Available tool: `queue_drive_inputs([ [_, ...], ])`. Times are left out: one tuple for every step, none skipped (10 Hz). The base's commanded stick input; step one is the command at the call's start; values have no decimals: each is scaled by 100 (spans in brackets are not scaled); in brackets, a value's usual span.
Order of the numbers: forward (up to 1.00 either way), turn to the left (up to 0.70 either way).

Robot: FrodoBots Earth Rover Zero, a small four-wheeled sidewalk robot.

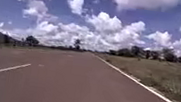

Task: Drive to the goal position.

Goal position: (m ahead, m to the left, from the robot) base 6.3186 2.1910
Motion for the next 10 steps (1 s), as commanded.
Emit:
queue_drive_inputs([
  [100,0],
  [100,0],
  [100,0],
  [100,0],
  [100,0],
  [100,0],
  [100,0],
  [100,0],
  [100,0],
  [100,0],
])
